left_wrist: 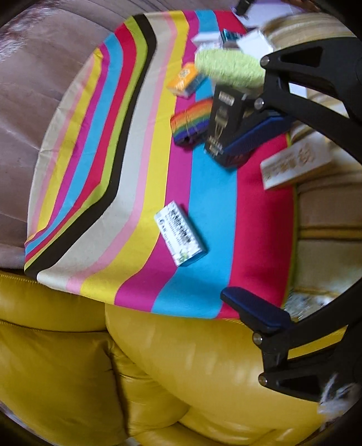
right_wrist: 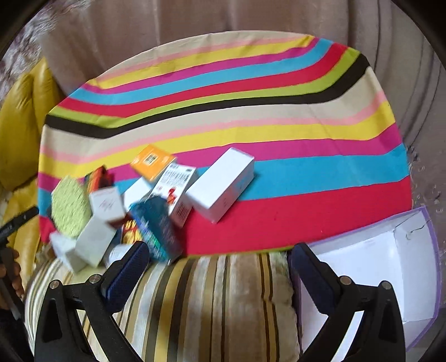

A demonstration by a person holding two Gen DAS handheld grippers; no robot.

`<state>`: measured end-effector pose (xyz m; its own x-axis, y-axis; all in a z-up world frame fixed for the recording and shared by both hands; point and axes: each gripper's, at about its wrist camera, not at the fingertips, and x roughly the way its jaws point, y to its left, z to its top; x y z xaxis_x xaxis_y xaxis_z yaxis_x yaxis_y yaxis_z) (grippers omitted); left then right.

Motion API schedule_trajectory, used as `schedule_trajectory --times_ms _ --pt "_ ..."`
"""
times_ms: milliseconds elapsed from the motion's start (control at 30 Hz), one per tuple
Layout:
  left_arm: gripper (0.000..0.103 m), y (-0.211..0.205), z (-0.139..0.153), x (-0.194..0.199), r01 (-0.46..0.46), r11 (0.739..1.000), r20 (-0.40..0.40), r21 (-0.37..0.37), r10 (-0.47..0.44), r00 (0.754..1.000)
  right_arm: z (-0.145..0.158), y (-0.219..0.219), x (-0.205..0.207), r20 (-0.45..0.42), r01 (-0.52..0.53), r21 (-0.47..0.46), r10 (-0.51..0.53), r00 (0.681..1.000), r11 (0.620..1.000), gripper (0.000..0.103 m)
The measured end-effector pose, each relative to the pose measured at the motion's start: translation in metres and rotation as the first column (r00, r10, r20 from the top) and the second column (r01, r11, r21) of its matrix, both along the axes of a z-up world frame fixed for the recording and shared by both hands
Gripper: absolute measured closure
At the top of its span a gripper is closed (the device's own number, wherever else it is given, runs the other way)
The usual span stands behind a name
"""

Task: Organize objects
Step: 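Reach the left gripper to the white blister pack and grasp it while the right gripper approaches the white box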

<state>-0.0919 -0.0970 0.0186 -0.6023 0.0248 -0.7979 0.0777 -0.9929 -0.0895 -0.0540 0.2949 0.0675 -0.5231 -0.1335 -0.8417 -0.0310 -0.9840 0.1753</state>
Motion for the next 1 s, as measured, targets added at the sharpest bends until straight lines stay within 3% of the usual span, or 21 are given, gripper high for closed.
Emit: schedule_trajectory --times_ms 133,400,667,867,1000 --pt "0.014 -0.001 -0.008 -0.025 0.037 0.997 0.026 -0.074 -0.035 0.999 -0.006 0.004 -0.019 0.014 0.051 -0.037 -0.051 0.999 0.998 0.0" --pt "0.015 0.003 -0.02 -0.065 0.099 0.97 0.036 -0.222 -0.093 0.995 -0.014 0.006 -0.053 0.027 0.149 -0.08 -0.147 0.989 0.986 0.0" --pt "0.015 0.001 -0.038 -0.085 0.143 0.956 0.077 -0.257 -0.128 0.989 -0.028 0.008 -0.084 0.07 0.232 -0.076 -0.227 0.972 0.97 0.0" --pt "0.037 -0.004 -0.05 -0.09 0.153 0.969 0.11 -0.194 -0.134 0.985 -0.039 0.001 -0.096 0.096 0.238 0.042 -0.241 0.966 0.97 0.001" --pt "0.058 -0.004 -0.049 -0.087 0.159 0.978 0.115 -0.135 -0.144 0.983 -0.036 0.0 -0.094 0.079 0.232 0.075 -0.238 0.968 0.97 0.004"
